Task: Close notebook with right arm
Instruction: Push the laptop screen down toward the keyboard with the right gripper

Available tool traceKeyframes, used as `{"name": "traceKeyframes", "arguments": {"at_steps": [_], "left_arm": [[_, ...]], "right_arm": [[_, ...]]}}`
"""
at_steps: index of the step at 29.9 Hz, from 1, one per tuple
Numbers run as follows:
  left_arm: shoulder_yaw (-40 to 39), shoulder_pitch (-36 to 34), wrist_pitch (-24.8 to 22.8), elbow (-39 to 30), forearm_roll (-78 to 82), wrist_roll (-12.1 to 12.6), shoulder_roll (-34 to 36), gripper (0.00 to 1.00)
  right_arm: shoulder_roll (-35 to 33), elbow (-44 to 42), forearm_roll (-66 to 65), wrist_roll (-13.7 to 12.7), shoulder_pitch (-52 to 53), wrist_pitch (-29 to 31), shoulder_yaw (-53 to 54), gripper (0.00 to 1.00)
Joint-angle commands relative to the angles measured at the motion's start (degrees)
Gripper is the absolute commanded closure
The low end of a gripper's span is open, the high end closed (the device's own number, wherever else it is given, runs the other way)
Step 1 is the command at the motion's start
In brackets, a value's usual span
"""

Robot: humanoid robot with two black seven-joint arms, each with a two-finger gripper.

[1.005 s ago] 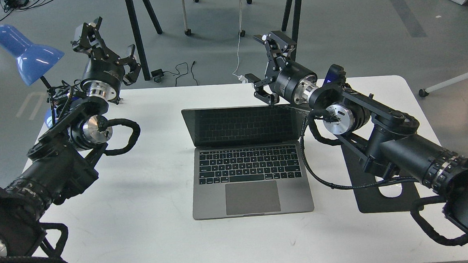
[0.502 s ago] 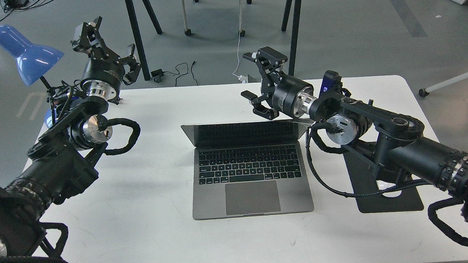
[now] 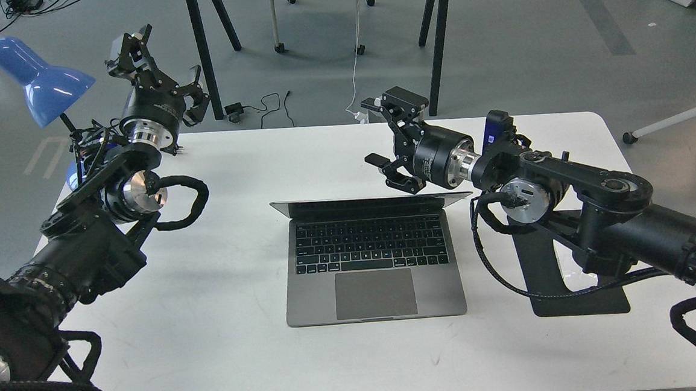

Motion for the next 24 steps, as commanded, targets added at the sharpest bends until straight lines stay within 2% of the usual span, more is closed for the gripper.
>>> {"name": "traceKeyframes", "arguments": {"at_steps": [1,16,24], "left_arm": [[0.0,0.01,0.0,0.0,0.0,0.0,0.0,0.0],[0.0,0.01,0.0,0.0,0.0,0.0,0.0,0.0],[0.0,0.01,0.0,0.0,0.0,0.0,0.0,0.0]], "right_arm": [[-1.69,2.15,0.0,-0.11,0.07,0.0,-1.84,0.0],[-9.61,13.23,-0.35,-0.46,0.07,0.0,-10.1,0.0],[-10.75,16.13,-3.07,-1.08,-0.11,-0.53,-15.29,0.0]]}}
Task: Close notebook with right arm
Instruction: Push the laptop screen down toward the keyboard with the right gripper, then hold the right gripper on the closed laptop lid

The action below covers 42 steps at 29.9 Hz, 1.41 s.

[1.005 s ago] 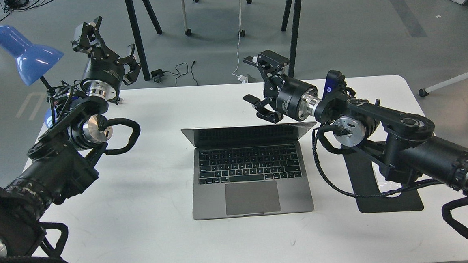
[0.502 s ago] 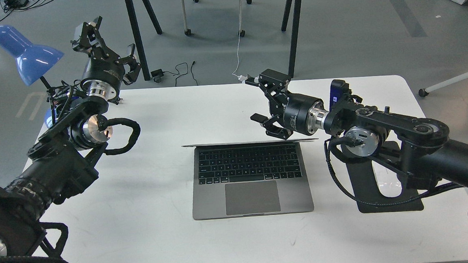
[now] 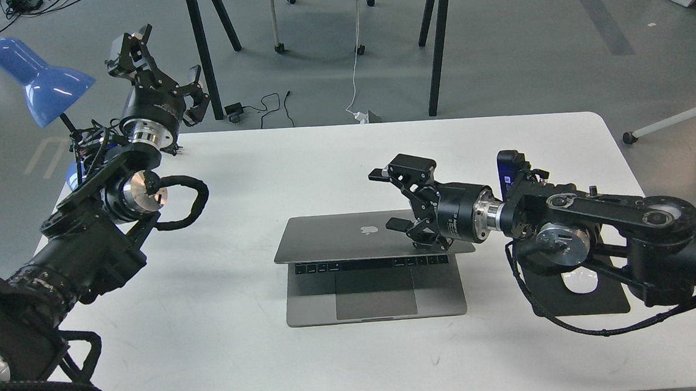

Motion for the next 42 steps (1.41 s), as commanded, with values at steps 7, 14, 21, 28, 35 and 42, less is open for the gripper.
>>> {"name": "traceKeyframes", "arguments": {"at_steps": [7,14,21,28,35,42], "left_arm": [[0.0,0.0,0.0,0.0,0.0,0.0,0.0,0.0],[-0.09,0.0,0.0,0.0,0.0,0.0,0.0,0.0],[0.0,0.0,0.0,0.0,0.0,0.0,0.0,0.0],[-0.09,0.0,0.0,0.0,0.0,0.0,0.0,0.0],[-0.26,0.09,0.0,0.0,0.0,0.0,0.0,0.0],[-0.26,0.09,0.0,0.0,0.0,0.0,0.0,0.0]], "right_arm": [[-0.02,0.93,-1.67,-0.82,-0.48,-1.12,-6.1,0.0],[0.51,-0.39,-1.85,-0.91,-1.01,-4.46,-10.5,0.0],[0.69,-2.59,-1.85,-0.91,-3.3,-6.22,-10.59,0.0],[0.69,-2.5,-1.76,-0.91,-3.73,-6.22,-10.5,0.0],[0.6,-2.24,-1.85,-0.82,-3.74,-6.31,-10.33,0.0],[-0.1,-2.76,-1.85,-0.56,-3.3,-6.22,-3.31,0.0]]}}
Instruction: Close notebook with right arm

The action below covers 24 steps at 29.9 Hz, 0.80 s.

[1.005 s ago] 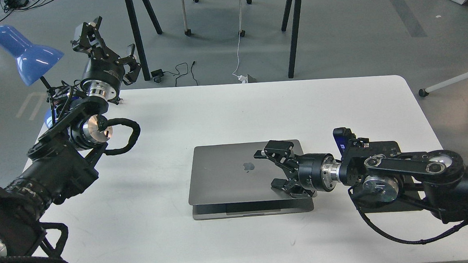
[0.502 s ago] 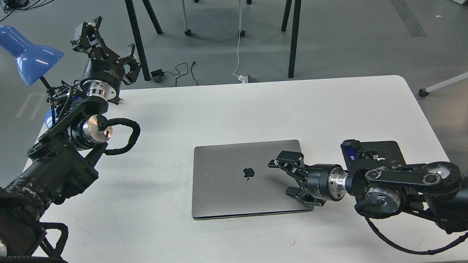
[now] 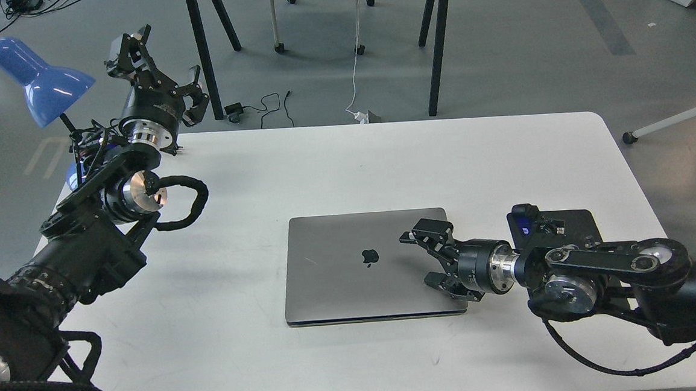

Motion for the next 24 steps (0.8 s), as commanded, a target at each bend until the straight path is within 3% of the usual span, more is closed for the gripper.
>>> {"name": "traceKeyframes", "arguments": {"at_steps": [1,14,24], "left_arm": [[0.0,0.0,0.0,0.0,0.0,0.0,0.0,0.0],[0.0,0.0,0.0,0.0,0.0,0.0,0.0,0.0],[0.09,0.09,0.0,0.0,0.0,0.0,-0.09,0.0]], "right_arm": [[-0.14,-0.23,0.0,0.3,0.08,0.28,5.44,0.0],[-0.14,-1.71,0.0,0.39,1.75,1.42,33.03,0.0],[0.91,-13.58,0.96,0.39,1.4,13.89,47.8,0.0]]}}
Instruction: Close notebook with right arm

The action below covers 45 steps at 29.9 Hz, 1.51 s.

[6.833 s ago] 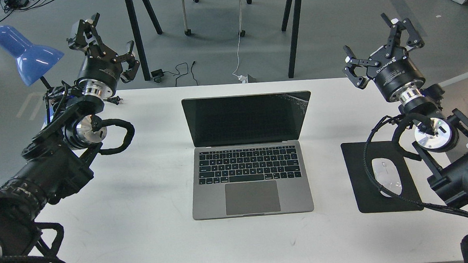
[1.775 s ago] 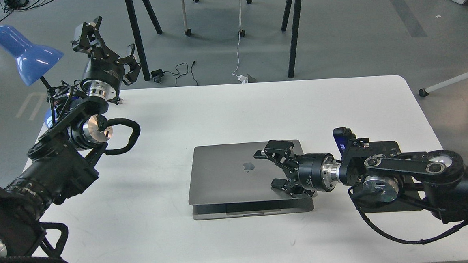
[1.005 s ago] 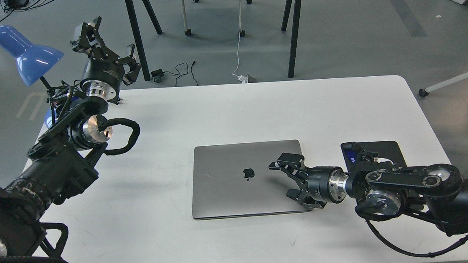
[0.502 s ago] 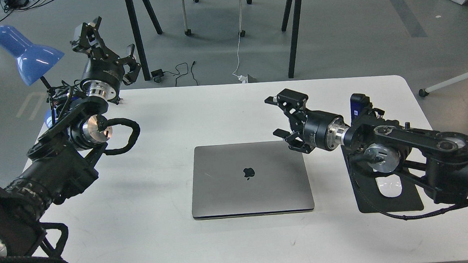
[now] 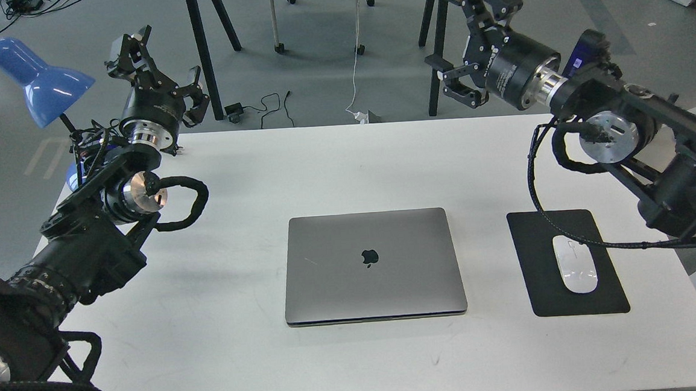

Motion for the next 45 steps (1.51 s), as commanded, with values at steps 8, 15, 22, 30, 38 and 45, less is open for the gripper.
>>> {"name": "traceKeyframes", "arguments": {"at_steps": [8,15,22,30,38,45], "left_arm": [[0.09,0.0,0.0,0.0,0.0,0.0,-0.17,0.0],[0.09,0.0,0.0,0.0,0.0,0.0,-0.17,0.0],[0.09,-0.09,0.0,0.0,0.09,0.0,-0.17,0.0],[0.17,-0.09,0.0,0.0,0.0,0.0,-0.17,0.0],[0.26,-0.09,0.0,0.0,0.0,0.0,-0.09,0.0],[0.26,-0.09,0.0,0.0,0.09,0.0,-0.09,0.0]], "right_arm": [[2.78,-5.43,8.14,0.04,-2.02,7.7,8.94,0.0],[8.49,-13.6,11.58,0.13,-4.39,7.44,16.93,0.0],[13.41,-14.84,15.01,0.04,-9.67,7.26,25.46,0.0],[15.53,-15.54,15.01,0.3,-12.22,6.65,26.79,0.0],[15.62,-15.36,14.93,0.3,-13.01,6.03,25.91,0.0],[15.8,-14.93,15.01,0.3,-12.92,6.03,25.91,0.0]]}}
